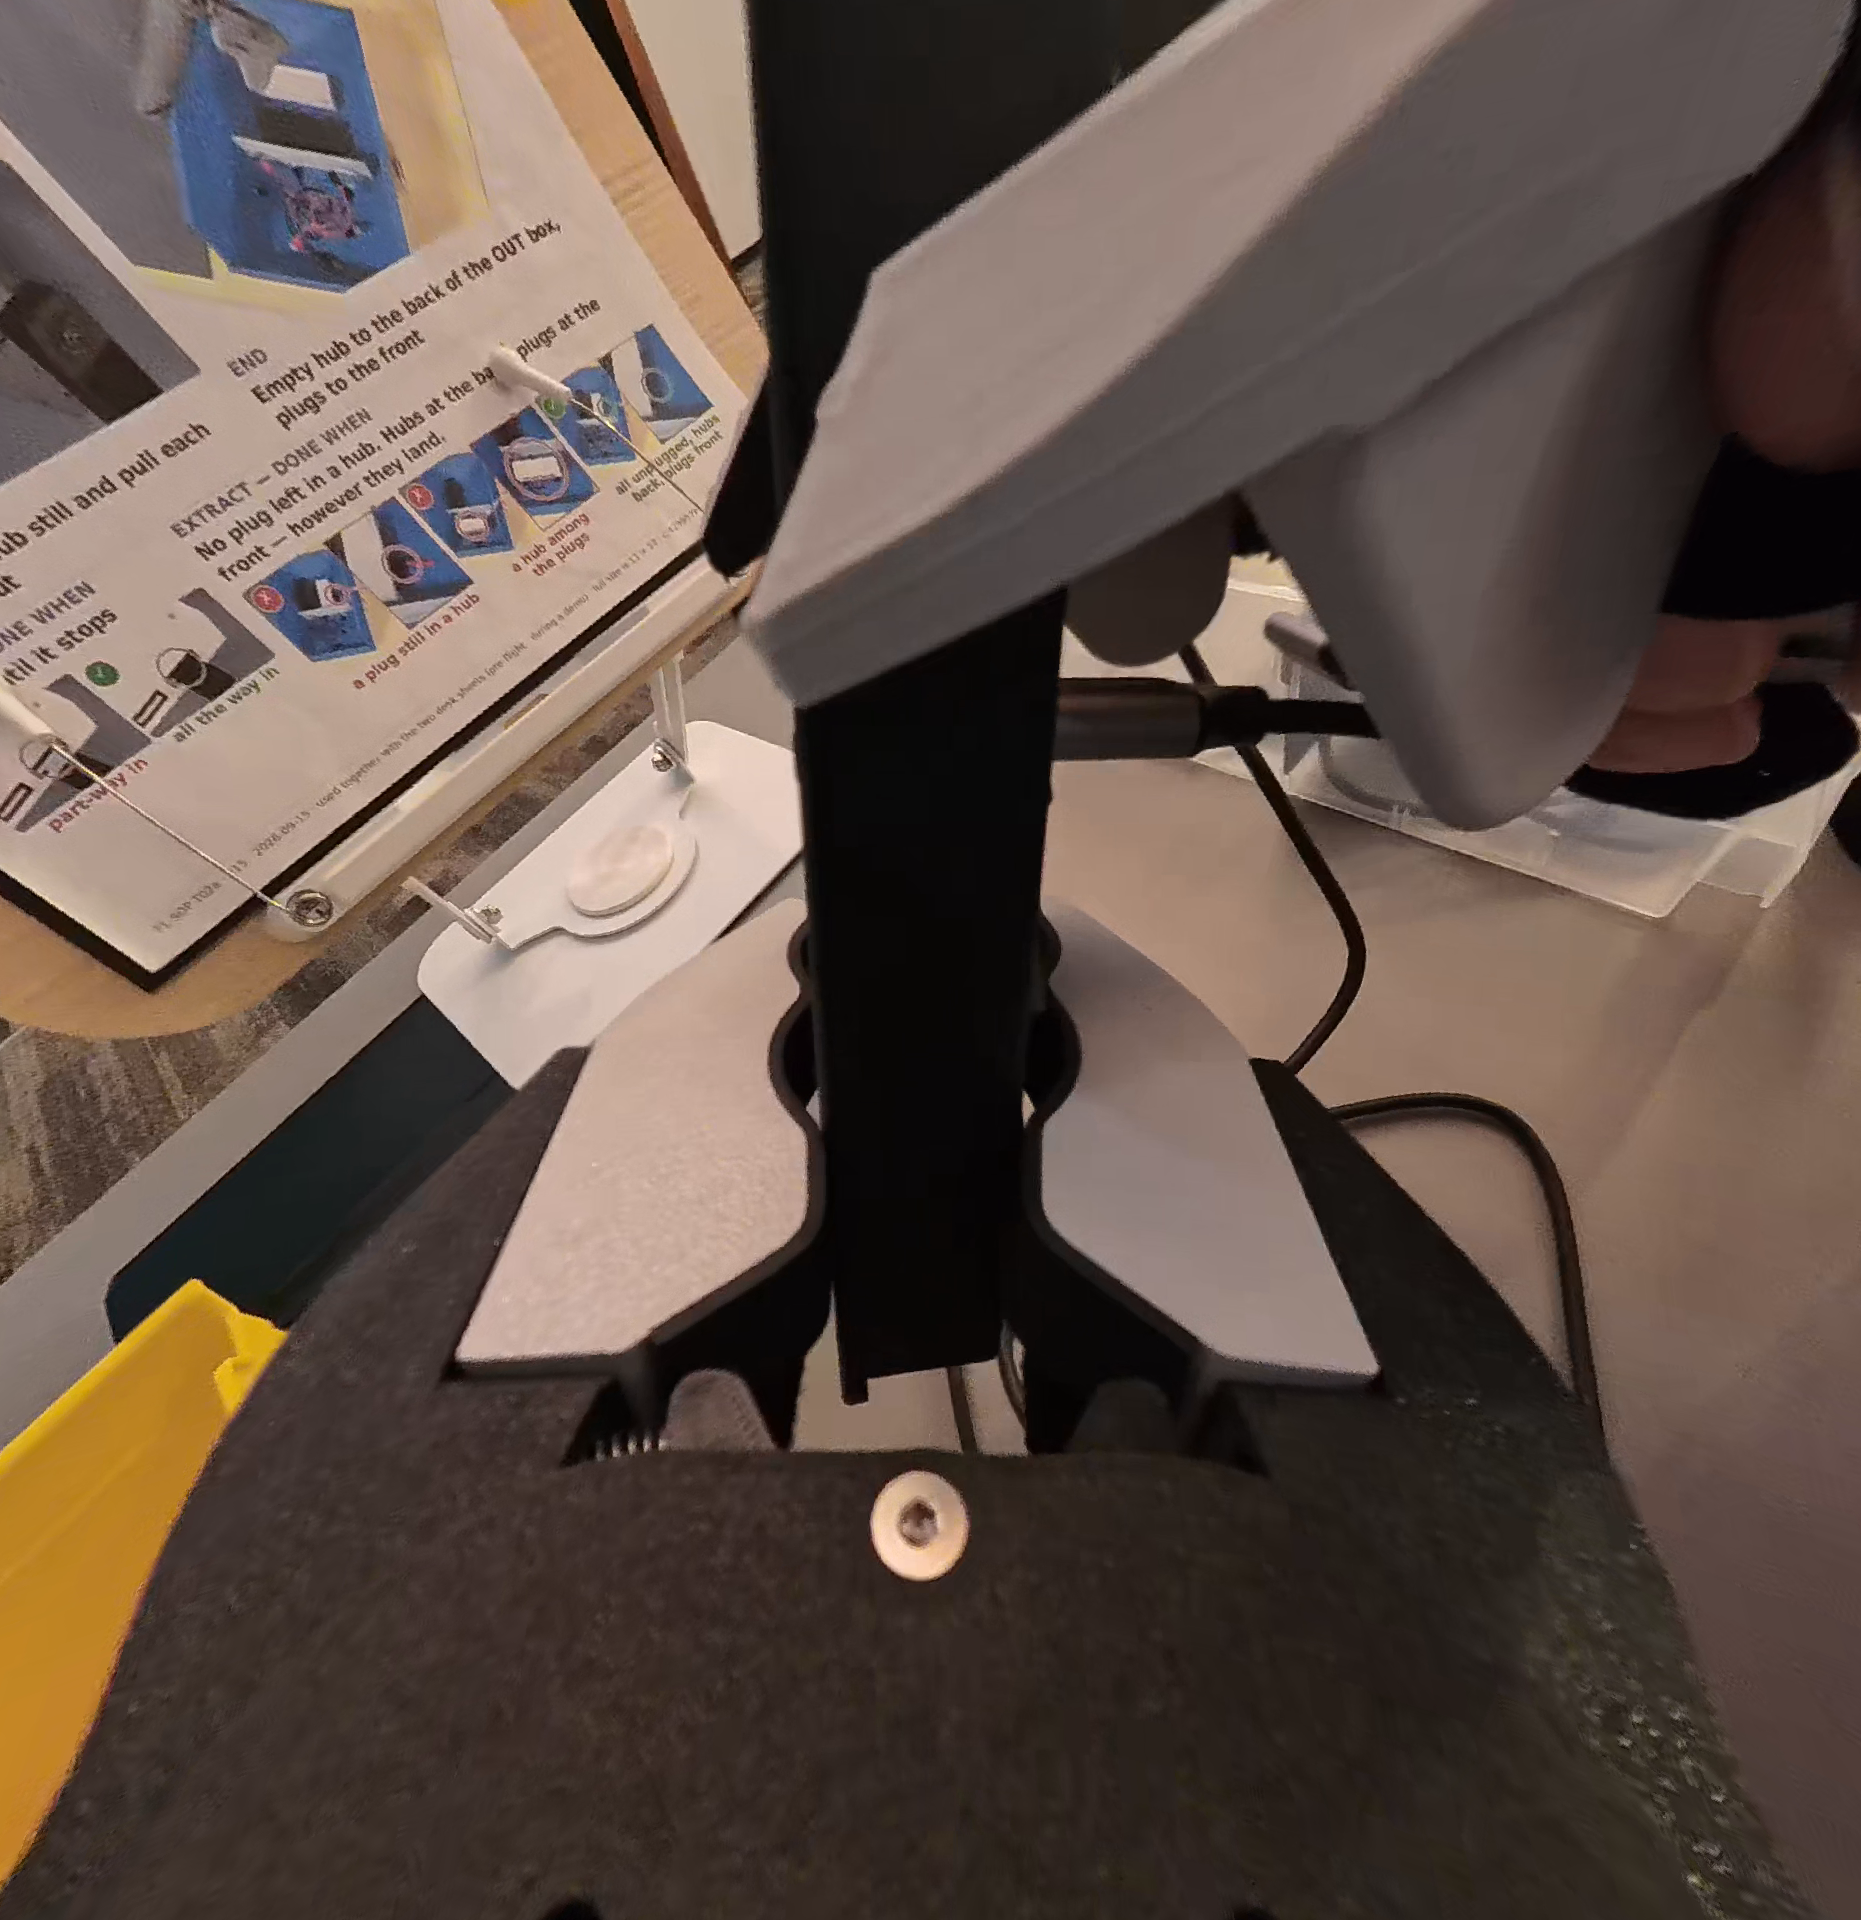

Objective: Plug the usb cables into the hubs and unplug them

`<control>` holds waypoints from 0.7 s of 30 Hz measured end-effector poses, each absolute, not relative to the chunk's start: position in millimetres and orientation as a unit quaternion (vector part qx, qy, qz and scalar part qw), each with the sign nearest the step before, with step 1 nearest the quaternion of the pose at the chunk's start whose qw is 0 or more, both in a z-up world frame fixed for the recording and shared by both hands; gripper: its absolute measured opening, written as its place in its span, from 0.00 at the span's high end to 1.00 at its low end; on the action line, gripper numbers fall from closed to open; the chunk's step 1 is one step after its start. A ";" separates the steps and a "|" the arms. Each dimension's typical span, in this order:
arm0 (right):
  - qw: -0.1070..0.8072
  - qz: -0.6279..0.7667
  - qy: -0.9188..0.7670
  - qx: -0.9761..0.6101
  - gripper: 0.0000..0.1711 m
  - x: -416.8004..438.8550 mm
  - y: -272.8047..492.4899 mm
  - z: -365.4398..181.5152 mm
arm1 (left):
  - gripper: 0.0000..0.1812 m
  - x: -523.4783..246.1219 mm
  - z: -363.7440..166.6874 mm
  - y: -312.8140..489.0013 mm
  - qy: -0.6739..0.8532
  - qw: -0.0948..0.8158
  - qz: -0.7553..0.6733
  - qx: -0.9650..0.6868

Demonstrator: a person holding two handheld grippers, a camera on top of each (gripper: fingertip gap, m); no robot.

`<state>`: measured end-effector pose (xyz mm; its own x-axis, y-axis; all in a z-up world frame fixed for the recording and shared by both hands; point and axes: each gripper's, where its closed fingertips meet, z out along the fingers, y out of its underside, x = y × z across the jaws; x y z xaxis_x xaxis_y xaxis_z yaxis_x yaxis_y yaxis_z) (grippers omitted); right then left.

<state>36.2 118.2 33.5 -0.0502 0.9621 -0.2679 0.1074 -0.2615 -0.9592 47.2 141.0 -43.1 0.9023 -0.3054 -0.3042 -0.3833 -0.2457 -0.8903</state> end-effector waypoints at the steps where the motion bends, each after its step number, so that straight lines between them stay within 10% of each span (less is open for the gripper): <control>1: 0.382 0.556 -0.467 -0.571 0.67 36.7 118.0 33.8 | 0.81 46.8 -42.3 140.4 0.216 0.572 0.035 -0.791; 21: 0.429 0.536 -0.483 -0.543 0.65 57.5 105.7 66.7 | 0.86 23.2 -9.3 134.6 0.158 0.640 0.004 -0.752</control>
<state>57.5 105.7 66.7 -0.0414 0.9848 -0.1689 0.0646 -0.1661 -0.9840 23.2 134.6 -9.3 0.9498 -0.2335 -0.2081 -0.2426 -0.1302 -0.9613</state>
